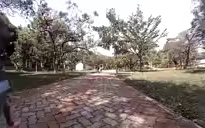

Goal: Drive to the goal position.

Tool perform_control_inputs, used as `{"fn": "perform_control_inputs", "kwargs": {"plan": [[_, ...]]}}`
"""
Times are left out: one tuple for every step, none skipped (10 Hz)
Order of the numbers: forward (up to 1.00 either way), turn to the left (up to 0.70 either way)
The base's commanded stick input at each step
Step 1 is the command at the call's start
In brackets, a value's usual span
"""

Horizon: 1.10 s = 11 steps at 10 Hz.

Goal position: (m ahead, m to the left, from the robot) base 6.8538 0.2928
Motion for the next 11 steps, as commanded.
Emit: {"fn": "perform_control_inputs", "kwargs": {"plan": [[0.7,0.0],[0.7,0.0],[0.7,0.0],[0.7,0.0],[0.7,0.0],[0.7,0.0],[0.7,0.0],[0.7,0.0],[0.7,0.0],[0.7,0.0],[0.7,0.0]]}}
